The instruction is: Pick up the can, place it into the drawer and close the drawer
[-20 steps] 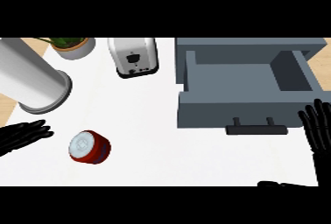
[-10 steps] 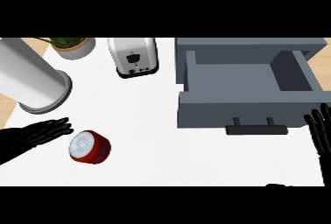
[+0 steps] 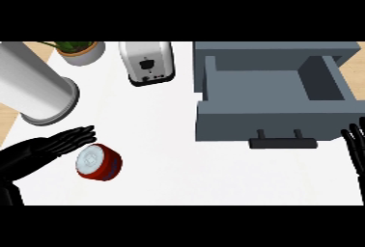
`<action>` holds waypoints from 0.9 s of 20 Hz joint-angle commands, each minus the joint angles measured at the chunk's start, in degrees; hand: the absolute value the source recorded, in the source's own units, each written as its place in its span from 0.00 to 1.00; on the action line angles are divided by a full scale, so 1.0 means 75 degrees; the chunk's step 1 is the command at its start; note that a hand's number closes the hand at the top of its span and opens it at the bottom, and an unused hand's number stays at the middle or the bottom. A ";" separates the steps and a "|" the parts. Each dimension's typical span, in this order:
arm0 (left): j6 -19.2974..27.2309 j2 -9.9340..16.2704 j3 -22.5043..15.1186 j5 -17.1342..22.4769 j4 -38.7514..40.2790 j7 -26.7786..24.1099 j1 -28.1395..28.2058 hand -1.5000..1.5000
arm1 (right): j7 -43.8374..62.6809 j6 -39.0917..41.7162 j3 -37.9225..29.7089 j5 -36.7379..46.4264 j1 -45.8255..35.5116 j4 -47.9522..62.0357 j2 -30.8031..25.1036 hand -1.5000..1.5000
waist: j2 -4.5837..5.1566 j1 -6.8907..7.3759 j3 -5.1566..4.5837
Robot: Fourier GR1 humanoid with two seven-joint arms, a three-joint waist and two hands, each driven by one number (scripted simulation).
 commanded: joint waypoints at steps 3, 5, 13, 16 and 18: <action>-0.0712 -0.0659 0.0033 -0.1696 0.0901 -0.1163 -0.0599 0.00 | -0.0092 0.0032 -0.0156 -0.0047 -0.0258 0.0142 0.0017 0.00 | 0.0011 -0.0034 -0.0005; -0.1032 -0.0411 0.0385 -0.2007 0.1178 -0.1927 -0.0259 0.00 | -0.0014 0.0371 -0.0287 -0.0383 0.0149 -0.0070 -0.0120 0.00 | 0.0006 -0.0043 -0.0009; -0.0521 0.0010 -0.0044 -0.3369 0.2202 -0.3316 -0.0869 0.00 | -0.0019 -0.0112 -0.0094 0.0186 -0.0584 0.0391 0.0144 0.00 | 0.0031 -0.0036 -0.0013; -0.0274 0.0224 -0.0233 -0.3612 0.2546 -0.3953 -0.0859 0.00 | -0.0330 0.0082 0.0159 0.0252 -0.0075 0.0188 0.0313 0.00 | 0.0028 -0.0072 -0.0014; -0.0141 0.0492 -0.0375 -0.3813 0.2786 -0.4473 -0.0791 0.00 | -0.0279 0.0207 -0.0217 -0.0098 -0.0092 0.0171 0.0107 0.00 | 0.0032 -0.0104 -0.0018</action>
